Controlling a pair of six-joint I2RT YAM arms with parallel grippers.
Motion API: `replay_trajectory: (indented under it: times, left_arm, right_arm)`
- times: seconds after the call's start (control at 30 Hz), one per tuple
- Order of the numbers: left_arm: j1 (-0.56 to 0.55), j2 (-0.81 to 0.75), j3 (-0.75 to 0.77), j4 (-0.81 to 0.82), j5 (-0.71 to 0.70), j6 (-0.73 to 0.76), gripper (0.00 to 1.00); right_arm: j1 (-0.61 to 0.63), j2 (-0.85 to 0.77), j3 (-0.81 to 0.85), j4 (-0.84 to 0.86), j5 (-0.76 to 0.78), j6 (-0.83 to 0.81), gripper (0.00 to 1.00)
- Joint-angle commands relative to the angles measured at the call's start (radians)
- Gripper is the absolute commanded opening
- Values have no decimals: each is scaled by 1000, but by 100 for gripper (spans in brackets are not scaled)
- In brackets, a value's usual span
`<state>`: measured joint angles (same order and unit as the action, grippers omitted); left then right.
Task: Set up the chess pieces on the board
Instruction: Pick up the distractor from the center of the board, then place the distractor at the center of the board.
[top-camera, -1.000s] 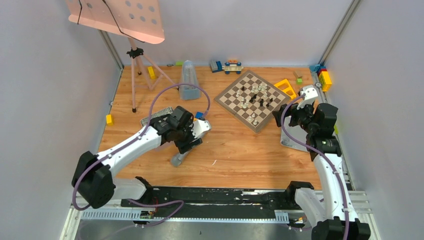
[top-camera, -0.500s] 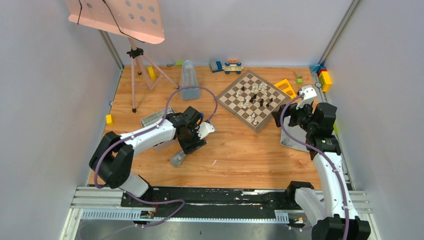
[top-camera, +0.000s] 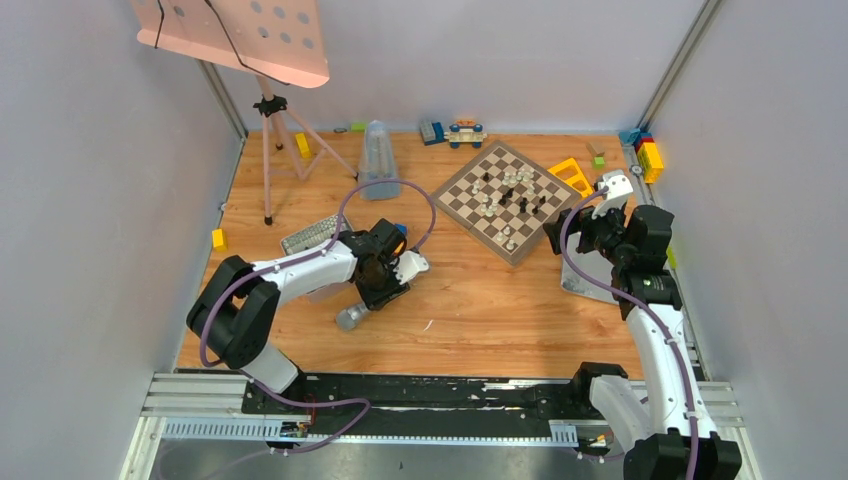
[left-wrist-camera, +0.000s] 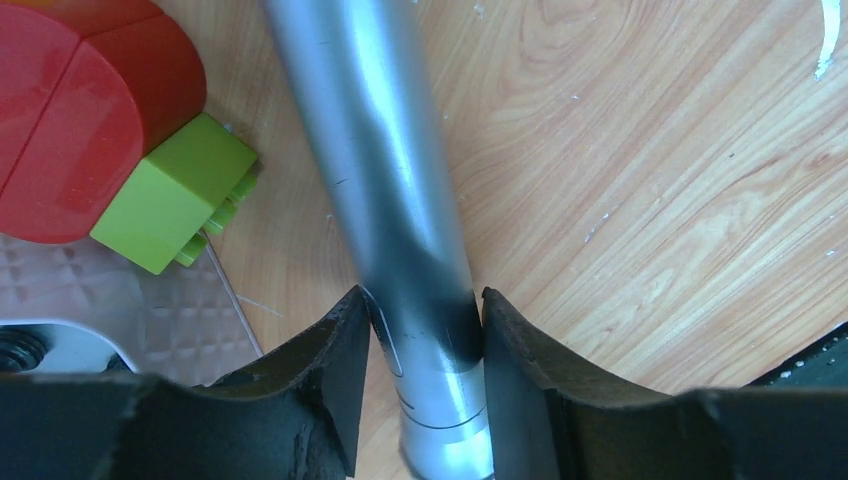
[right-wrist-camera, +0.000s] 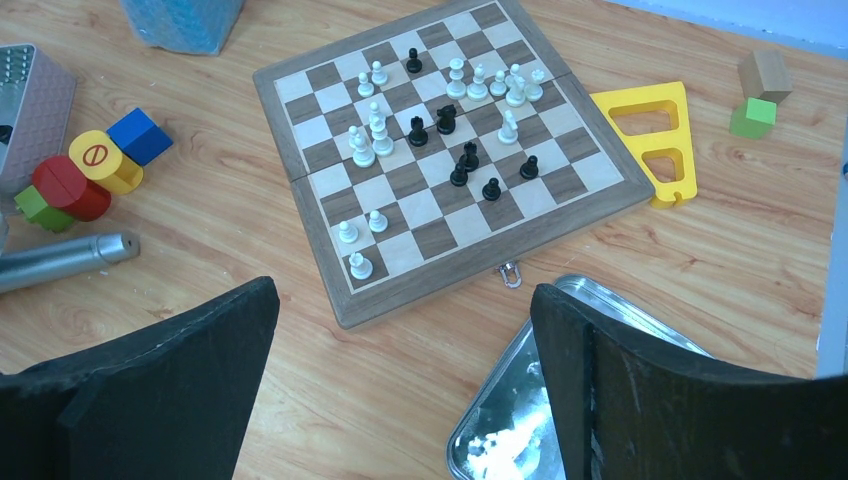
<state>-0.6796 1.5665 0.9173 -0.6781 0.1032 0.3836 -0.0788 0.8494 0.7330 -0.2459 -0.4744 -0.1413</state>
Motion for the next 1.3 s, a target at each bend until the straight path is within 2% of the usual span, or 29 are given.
replay_trajectory:
  times: [0.0,0.1,0.17,0.3,0.37,0.53,0.77,0.93,1.07,1.27]
  left_arm:
    - [-6,13,-30,0,-4,14,43]
    - [-6,-61,-24,-31,-11,22,28]
    - [-6,-147,-10,-73,-4,30,23]
    - [7,-350,37,-202,-15,35,19]
    - [48,-445,71,-260,-8,35,19]
    - [312,-576,167,-376,-3,84,19]
    - [799,-533,202,-389,18,180,17]
    - [1065,-463,120,-306,39,249,16]
    - [1146,-363,50,-197,39,256,17]
    - [1150,-238,-3,-46,32,225,19]
  right_arm:
    - [7,-10,-9,4,-18,-17,100]
    - [7,-14,-10,2,-18,-18,100]
    - [7,-15,-11,1,-20,-20,100]
    - [7,-7,-8,-3,-24,-20,100]
    - [8,-4,-5,-6,-27,-20,100]
    - [12,-3,-1,-6,-29,-20,100]
    - [24,-4,2,-14,-37,-17,100]
    - [32,-10,5,-22,-44,-18,100]
    - [42,-7,6,-23,-44,-20,100]
    - [47,-4,3,-23,-50,-21,100]
